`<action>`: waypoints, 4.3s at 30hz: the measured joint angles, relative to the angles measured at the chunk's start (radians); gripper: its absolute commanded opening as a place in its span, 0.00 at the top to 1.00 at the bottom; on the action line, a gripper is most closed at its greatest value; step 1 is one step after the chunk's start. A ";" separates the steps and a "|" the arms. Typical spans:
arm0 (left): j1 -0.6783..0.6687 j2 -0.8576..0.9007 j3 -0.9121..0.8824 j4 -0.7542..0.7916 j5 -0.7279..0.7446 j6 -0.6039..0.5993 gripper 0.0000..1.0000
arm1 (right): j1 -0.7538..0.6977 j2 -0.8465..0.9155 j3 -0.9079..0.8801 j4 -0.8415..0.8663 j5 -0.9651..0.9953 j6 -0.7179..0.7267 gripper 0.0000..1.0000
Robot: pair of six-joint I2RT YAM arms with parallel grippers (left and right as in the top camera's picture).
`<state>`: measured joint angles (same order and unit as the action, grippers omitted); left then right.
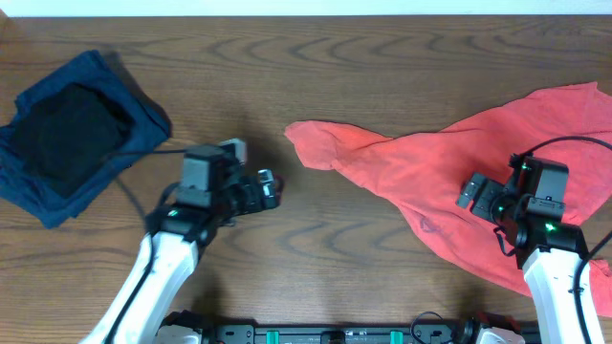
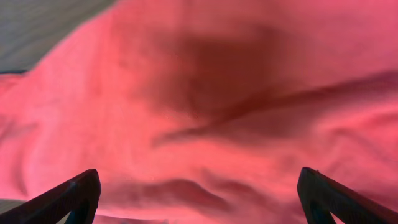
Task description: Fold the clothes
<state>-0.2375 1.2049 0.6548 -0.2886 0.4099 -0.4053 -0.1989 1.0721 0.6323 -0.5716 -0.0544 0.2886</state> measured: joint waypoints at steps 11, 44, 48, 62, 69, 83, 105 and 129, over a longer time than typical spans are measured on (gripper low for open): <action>-0.278 0.401 0.006 0.546 0.029 -0.186 0.00 | -0.014 0.000 0.000 -0.046 0.021 0.000 0.01; 0.194 0.500 0.217 0.659 0.127 -0.380 0.02 | -0.014 0.000 0.000 -0.121 0.025 -0.008 0.01; 0.152 0.500 0.219 0.295 0.297 -0.361 0.02 | -0.014 0.000 0.000 -0.121 0.025 -0.008 0.01; -0.299 0.498 0.182 0.089 0.161 -0.283 0.06 | -0.014 0.000 0.000 -0.120 0.025 -0.008 0.01; -0.396 0.522 0.174 0.154 -0.095 -0.301 0.94 | -0.014 0.000 0.000 -0.122 0.025 -0.008 0.01; 0.089 0.470 0.354 -0.007 -0.212 -0.132 0.46 | -0.014 0.000 0.000 -0.123 0.025 -0.008 0.01; -0.063 0.430 0.163 -0.396 0.035 -0.180 0.54 | -0.014 0.000 0.000 -0.121 0.025 -0.019 0.01; 0.061 0.274 0.061 -0.418 0.004 -0.188 0.94 | -0.014 0.084 -0.024 -0.129 0.074 0.077 0.04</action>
<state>-0.1761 1.4788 0.7155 -0.7071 0.4141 -0.5938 -0.2131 1.1557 0.6086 -0.7006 0.0193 0.3656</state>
